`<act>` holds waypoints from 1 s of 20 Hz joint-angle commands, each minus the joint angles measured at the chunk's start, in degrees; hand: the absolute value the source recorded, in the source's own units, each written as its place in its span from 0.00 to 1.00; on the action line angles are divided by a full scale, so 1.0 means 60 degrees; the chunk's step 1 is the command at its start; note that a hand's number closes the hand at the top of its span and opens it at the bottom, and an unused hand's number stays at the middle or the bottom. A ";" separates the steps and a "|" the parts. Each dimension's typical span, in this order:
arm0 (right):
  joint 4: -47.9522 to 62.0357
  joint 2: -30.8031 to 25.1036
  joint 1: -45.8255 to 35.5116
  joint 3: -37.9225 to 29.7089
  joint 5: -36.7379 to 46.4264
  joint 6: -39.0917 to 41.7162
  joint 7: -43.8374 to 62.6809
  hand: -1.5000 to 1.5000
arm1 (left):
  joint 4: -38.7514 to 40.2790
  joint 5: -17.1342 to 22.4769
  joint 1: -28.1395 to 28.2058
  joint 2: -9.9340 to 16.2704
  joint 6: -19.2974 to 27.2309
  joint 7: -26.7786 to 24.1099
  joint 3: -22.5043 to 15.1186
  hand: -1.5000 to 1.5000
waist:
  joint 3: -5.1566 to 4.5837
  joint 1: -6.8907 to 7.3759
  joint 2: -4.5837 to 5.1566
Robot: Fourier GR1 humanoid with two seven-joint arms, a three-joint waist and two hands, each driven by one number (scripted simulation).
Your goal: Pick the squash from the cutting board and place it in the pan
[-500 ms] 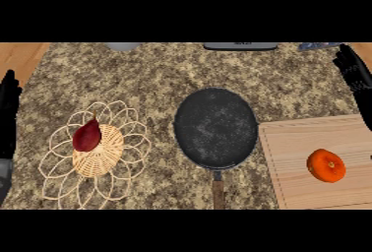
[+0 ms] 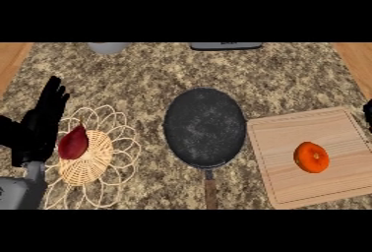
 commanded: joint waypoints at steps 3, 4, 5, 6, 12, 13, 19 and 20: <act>-0.0111 -0.0766 0.3290 -0.1082 0.0782 0.0215 -0.2231 0.00 | -0.0219 0.0541 0.0266 -0.0443 -0.0364 0.0223 -0.0067 0.50 | -0.0021 -0.0120 -0.0028; -0.0023 -0.0839 0.3567 -0.1305 0.1053 -0.0028 -0.2578 0.00 | -0.0277 0.0494 0.0112 -0.0557 -0.0250 0.0136 -0.0027 0.50 | -0.0023 -0.0064 -0.0017; 0.0104 -0.1132 0.3590 -0.1524 0.1165 -0.0032 -0.2458 0.00 | -0.0511 0.0425 0.0390 -0.0463 -0.0382 0.0373 -0.0218 0.50 | -0.0024 0.0092 -0.0009; 0.0064 -0.1686 0.3773 -0.1905 0.1072 0.0368 -0.2683 0.00 | -0.0139 0.0551 -0.0033 -0.0503 -0.0401 0.0252 0.0080 0.50 | -0.0030 0.0027 0.0002; -0.0906 -0.2040 0.3684 -0.1719 0.2151 0.0381 -0.2552 0.00 | 0.0268 0.0022 -0.0183 -0.0935 -0.0519 -0.0029 -0.0153 0.50 | -0.0037 0.0223 0.0031; -0.0778 -0.2067 0.3214 -0.1318 0.2548 0.0249 -0.2125 0.00 | -0.0178 0.0061 -0.0100 -0.0938 -0.0399 0.0368 -0.0220 0.50 | -0.0033 0.0314 0.0034; -0.2285 -0.3130 0.2938 -0.0565 0.3889 0.0274 0.0025 0.00 | -0.0528 0.0179 0.0207 -0.0639 -0.0717 0.0433 -0.0011 0.50 | -0.0047 0.0458 0.0038; -0.2370 -0.3186 0.2790 -0.0356 0.4008 0.0473 0.0430 0.00 | -0.0394 0.0285 0.0132 -0.0719 -0.0893 0.0363 0.0011 0.50 | -0.0046 0.0437 0.0047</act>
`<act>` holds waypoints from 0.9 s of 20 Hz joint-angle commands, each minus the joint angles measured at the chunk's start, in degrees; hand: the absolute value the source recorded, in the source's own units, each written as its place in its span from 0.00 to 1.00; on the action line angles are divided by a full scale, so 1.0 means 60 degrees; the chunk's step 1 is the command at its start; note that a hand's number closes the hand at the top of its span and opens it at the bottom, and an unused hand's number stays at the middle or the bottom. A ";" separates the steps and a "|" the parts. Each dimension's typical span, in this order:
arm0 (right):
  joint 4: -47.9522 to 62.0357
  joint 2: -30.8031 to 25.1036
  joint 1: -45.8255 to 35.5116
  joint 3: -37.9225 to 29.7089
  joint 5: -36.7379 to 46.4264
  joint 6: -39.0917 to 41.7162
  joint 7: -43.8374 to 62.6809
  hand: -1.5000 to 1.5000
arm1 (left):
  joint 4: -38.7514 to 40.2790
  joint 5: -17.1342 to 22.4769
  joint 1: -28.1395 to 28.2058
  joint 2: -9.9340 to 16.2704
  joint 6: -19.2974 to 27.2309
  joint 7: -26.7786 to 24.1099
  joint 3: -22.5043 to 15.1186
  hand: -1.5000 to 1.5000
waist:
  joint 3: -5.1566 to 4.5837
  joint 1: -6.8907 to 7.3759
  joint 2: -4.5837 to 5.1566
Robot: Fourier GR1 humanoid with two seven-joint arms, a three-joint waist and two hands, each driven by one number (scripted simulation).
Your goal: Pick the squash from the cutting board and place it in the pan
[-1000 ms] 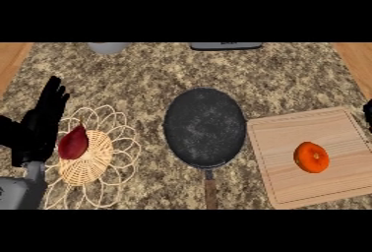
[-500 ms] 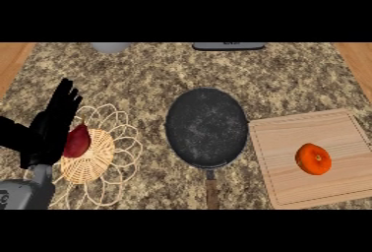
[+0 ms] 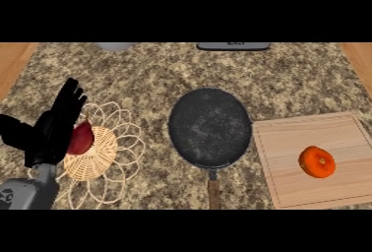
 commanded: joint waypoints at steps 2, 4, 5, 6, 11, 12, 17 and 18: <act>-0.1199 -0.0377 -0.0653 0.0957 0.1166 0.0073 0.2036 0.00 | 0.0587 0.0037 0.0185 -0.0176 -0.0473 -0.0769 0.0186 0.50 | -0.0010 0.0062 0.0024; -0.0999 -0.0436 -0.0931 0.1582 0.1739 0.0369 0.2277 0.00 | -0.0074 -0.0301 0.0108 -0.0417 0.0055 -0.0192 -0.0204 0.50 | 0.0005 0.0121 0.0017; -0.0731 -0.0300 -0.1250 0.2143 0.2119 0.0399 0.2527 0.00 | 0.0027 -0.0072 -0.0032 -0.0379 -0.0223 -0.0218 -0.0095 0.50 | 0.0006 0.0218 0.0048; -0.0977 -0.0556 -0.0732 0.1937 0.2022 0.0841 0.2385 0.00 | -0.0083 -0.0284 -0.0386 -0.0266 0.0200 0.0451 -0.0038 0.50 | 0.0010 0.0030 0.0009; -0.1004 -0.1033 -0.1240 0.3190 0.2587 0.2396 0.3459 0.00 | -0.0070 -0.0278 -0.0385 -0.0257 0.0014 0.0469 -0.0038 0.50 | 0.0010 0.0129 0.0019; -0.1216 -0.0834 -0.1474 0.3349 0.2661 0.2545 0.3965 0.00 | -0.0161 0.0092 0.0035 0.0029 -0.0497 0.0253 0.0349 0.50 | 0.0005 0.0157 0.0011; -0.1966 -0.0378 -0.0933 0.3092 0.3509 0.2646 0.3748 0.00 | -0.0362 0.0085 -0.0015 0.0040 -0.0749 0.0593 0.0839 0.50 | 0.0013 -0.0012 -0.0006; -0.2759 -0.0503 -0.0494 0.3238 0.3805 0.2499 0.3954 0.00 | 0.0013 -0.0430 0.0051 -0.0449 -0.0316 0.0164 0.0383 0.50 | 0.0010 -0.0083 -0.0014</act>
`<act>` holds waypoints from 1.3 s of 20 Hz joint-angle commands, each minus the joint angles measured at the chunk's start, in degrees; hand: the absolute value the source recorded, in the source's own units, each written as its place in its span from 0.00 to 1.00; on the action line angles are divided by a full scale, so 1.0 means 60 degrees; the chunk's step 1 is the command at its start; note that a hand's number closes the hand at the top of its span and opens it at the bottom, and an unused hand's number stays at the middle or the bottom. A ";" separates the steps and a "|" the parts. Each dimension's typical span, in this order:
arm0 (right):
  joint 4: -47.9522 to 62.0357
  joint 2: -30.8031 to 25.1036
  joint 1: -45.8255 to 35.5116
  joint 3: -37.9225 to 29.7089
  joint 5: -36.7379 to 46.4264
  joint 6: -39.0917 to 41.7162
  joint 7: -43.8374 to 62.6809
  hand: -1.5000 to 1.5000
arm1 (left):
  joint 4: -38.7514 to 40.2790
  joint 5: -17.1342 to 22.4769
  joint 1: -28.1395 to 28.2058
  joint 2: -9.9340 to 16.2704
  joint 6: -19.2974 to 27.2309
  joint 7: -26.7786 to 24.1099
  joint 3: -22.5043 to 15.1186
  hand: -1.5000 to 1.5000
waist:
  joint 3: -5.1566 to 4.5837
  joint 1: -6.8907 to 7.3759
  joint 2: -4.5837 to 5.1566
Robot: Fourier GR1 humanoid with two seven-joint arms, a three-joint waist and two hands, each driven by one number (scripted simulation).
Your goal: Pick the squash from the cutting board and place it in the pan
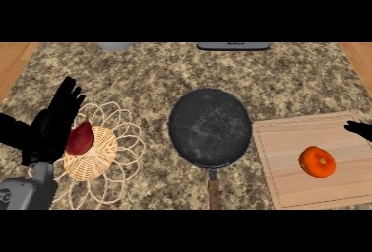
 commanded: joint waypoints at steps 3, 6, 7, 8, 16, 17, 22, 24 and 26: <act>-0.0934 -0.0449 0.0188 -0.0109 0.1140 0.0460 0.0576 0.00 | 0.0225 -0.0211 -0.0039 -0.0283 0.0028 -0.0062 0.0126 0.50 | -0.0002 -0.0087 -0.0011; -0.1492 0.0586 -0.0125 0.0648 0.2050 0.0318 0.1740 0.00 | 0.0076 -0.0155 0.0257 -0.0254 -0.0419 -0.0244 0.0201 0.50 | 0.0000 -0.0019 -0.0006; -0.1623 0.0348 -0.0037 0.0366 0.2002 0.0697 0.1658 0.00 | 0.0197 -0.0494 -0.0038 -0.0527 -0.0045 -0.0076 0.0011 0.50 | 0.0001 -0.0058 -0.0007; -0.2045 0.0722 0.0638 0.0184 0.2054 0.0446 0.1829 0.00 | 0.0053 -0.0214 0.0108 -0.0155 -0.0304 0.0221 0.0486 0.50 | 0.0002 -0.0087 -0.0017; -0.1187 0.2388 -0.1037 0.1225 0.3137 0.1170 0.2476 0.00 | 0.0307 -0.0676 0.0253 -0.0791 -0.0526 -0.0340 0.0416 0.50 | 0.0004 0.0041 0.0013; -0.0895 0.2211 -0.0930 0.0824 0.3065 0.1196 0.2127 0.00 | -0.0767 -0.0626 0.0531 -0.0503 -0.0534 0.0276 0.0459 0.50 | 0.0006 0.0050 0.0000; -0.0122 0.3106 -0.1503 0.1433 0.4231 0.0960 0.2532 0.00 | 0.0005 -0.0821 0.0003 -0.0844 -0.0619 0.0136 0.0595 0.50 | 0.0005 0.0041 0.0016; -0.0029 0.3029 -0.0869 0.1183 0.4491 0.0460 0.1994 0.00 | 0.0400 -0.1109 0.0179 -0.1213 -0.0618 -0.0429 0.0412 0.50 | 0.0006 -0.0012 0.0009; 0.0602 0.3556 -0.1322 0.1339 0.4764 0.0278 0.2083 0.00 | -0.0688 -0.1174 0.0264 -0.1184 -0.0328 0.0599 0.0319 0.50 | 0.0008 0.0032 0.0006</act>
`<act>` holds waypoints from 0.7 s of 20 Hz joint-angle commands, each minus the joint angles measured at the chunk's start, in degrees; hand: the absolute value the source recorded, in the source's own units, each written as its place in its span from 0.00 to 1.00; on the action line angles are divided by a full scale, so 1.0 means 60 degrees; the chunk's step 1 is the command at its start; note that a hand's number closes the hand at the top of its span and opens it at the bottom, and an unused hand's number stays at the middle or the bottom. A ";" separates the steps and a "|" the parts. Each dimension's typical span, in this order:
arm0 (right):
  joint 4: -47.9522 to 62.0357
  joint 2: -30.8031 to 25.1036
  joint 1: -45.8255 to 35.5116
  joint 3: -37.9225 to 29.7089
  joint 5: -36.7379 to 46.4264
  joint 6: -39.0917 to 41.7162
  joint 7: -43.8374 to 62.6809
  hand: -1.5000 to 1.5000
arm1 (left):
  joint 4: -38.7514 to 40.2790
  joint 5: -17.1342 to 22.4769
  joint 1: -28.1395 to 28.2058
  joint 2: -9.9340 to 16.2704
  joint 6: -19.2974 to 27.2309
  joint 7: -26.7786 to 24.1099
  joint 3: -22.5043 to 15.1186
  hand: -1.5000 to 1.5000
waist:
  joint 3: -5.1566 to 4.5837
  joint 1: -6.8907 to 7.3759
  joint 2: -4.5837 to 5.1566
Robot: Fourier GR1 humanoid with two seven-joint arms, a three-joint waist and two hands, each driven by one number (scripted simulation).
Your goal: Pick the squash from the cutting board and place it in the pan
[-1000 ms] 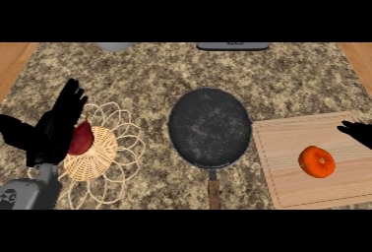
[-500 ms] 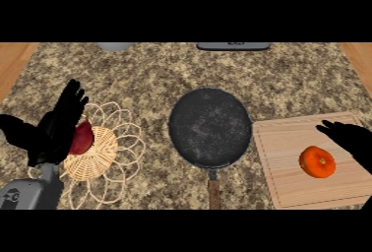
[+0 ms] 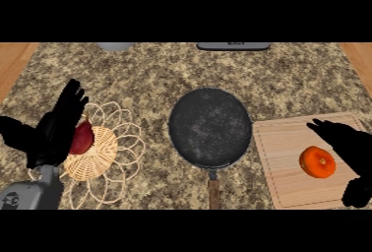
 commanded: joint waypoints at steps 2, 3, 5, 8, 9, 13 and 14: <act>-0.0045 0.0546 0.0048 -0.0334 0.0343 0.0286 -0.0243 0.00 | 0.0814 -0.0141 -0.0086 -0.0323 -0.0388 -0.0613 0.0334 0.50 | -0.0001 -0.0043 -0.0002; 0.0844 0.0695 -0.0140 -0.0109 0.0737 -0.0215 -0.0461 0.00 | -0.0250 -0.0066 0.0166 0.0086 -0.0439 0.0231 0.0403 0.50 | 0.0002 0.0003 -0.0003; 0.1071 0.0635 -0.0265 -0.0050 0.0934 -0.0034 -0.0827 0.00 | 0.0060 0.0006 -0.0330 0.0054 -0.0494 0.0471 0.0589 0.50 | 0.0001 -0.0013 -0.0001; 0.1576 0.0402 -0.0758 -0.0535 0.0994 0.0316 -0.1302 0.00 | 0.0168 -0.0242 -0.0062 -0.0246 -0.0552 0.0007 0.0494 0.50 | 0.0001 -0.0011 -0.0001; 0.1901 0.0757 -0.0861 -0.0314 0.1248 0.0134 -0.1326 0.00 | -0.0192 -0.0277 0.0050 -0.0177 -0.0505 0.0299 0.0592 0.50 | 0.0001 0.0003 -0.0002; 0.1980 0.1277 -0.0737 -0.0333 0.1696 -0.0216 -0.1447 0.00 | 0.0545 -0.0598 -0.0281 -0.0672 -0.0486 -0.0116 0.0471 0.50 | 0.0000 -0.0029 -0.0001; 0.1912 0.1486 -0.0376 -0.0250 0.1762 -0.0608 -0.1345 0.00 | 0.0580 -0.0709 -0.0567 -0.0524 -0.0356 -0.0063 0.0622 0.50 | 0.0001 -0.0043 -0.0002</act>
